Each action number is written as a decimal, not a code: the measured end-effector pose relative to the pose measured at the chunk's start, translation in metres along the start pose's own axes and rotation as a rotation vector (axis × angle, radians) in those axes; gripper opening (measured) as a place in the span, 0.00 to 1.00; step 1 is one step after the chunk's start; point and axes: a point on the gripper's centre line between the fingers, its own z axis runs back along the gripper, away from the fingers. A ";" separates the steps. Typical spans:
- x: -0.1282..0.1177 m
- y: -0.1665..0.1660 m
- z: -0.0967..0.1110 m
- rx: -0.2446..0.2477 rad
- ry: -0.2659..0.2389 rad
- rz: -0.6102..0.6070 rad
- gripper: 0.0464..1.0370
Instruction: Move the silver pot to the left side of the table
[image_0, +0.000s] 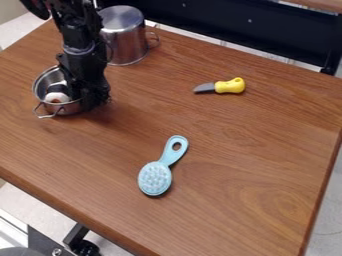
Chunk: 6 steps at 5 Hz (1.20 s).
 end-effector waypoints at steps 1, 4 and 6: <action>0.006 0.001 0.008 -0.038 0.017 0.032 0.77; 0.013 0.006 0.061 -0.130 0.023 0.273 0.96; 0.027 -0.028 0.077 -0.089 0.006 0.561 0.96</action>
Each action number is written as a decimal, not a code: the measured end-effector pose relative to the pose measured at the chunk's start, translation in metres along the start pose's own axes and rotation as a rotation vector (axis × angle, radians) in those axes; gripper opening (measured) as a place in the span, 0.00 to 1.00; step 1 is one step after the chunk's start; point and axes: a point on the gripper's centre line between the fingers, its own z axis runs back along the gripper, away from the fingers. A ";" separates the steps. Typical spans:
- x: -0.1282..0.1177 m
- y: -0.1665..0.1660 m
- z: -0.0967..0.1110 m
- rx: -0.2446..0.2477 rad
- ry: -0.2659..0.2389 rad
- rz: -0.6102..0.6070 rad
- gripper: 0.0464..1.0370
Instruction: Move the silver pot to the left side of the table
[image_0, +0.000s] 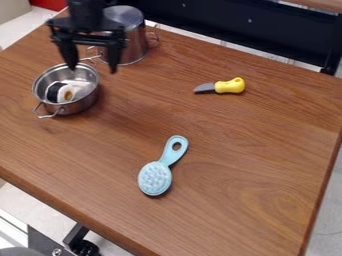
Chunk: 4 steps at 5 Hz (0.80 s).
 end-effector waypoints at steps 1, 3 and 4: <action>0.005 -0.016 0.004 -0.009 -0.027 0.065 0.96; 0.045 -0.014 -0.010 -0.036 -0.091 0.130 0.96; 0.068 -0.012 -0.014 -0.027 -0.087 0.150 0.96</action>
